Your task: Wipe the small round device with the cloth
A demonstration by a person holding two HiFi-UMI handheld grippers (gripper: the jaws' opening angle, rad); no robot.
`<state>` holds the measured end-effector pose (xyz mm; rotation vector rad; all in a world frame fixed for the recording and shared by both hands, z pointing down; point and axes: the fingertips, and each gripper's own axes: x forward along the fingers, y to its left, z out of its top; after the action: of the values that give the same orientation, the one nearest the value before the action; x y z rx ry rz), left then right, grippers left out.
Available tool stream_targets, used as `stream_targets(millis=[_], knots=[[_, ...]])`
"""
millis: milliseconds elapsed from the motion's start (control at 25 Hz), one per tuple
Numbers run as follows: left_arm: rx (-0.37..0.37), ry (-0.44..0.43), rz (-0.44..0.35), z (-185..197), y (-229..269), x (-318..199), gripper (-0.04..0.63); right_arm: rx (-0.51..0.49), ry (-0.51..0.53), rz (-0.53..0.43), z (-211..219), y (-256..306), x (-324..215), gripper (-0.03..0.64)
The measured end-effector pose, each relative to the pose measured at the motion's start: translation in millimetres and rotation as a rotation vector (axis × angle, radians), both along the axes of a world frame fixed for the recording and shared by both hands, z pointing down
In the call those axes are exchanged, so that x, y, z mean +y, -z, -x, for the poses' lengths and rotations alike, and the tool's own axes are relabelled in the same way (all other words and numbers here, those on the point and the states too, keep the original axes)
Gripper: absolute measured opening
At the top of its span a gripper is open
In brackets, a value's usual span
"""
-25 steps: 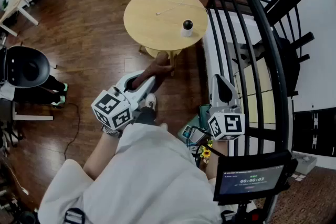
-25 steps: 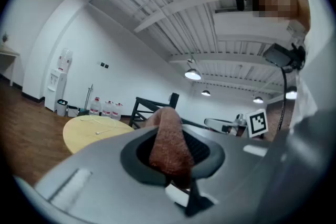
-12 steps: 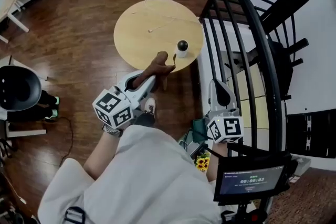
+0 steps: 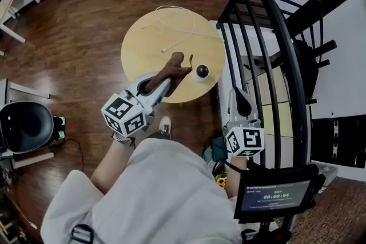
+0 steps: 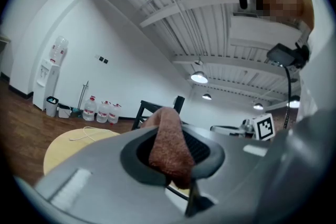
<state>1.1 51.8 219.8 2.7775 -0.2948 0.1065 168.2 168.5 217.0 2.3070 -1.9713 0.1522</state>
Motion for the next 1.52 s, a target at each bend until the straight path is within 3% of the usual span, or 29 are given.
stream_targets(millis=[360,880,1080,1160,1280,1520], knots=[[-0.012,-0.023,0.019,-13,-8,-35,0.067,0.015,-0.024,0.005,-9,3,-34,0.002],[-0.032,-0.024,0.034,-33,-12,-37,0.067,-0.008,-0.006,0.000,-32,2,-46,0.002],[-0.072,-0.047,0.031,-48,-22,-35,0.067,-0.051,0.015,0.118,-50,-45,-53,0.003],[-0.092,-0.065,0.027,-57,-26,-30,0.068,-0.023,0.053,0.177,-52,-66,-50,0.002],[-0.129,-0.080,0.018,-69,-33,-28,0.069,0.033,0.117,0.252,-51,-91,-50,0.054],[-0.214,-0.041,0.038,-70,-58,-29,0.069,-0.009,0.275,0.373,-25,-153,-53,0.171]])
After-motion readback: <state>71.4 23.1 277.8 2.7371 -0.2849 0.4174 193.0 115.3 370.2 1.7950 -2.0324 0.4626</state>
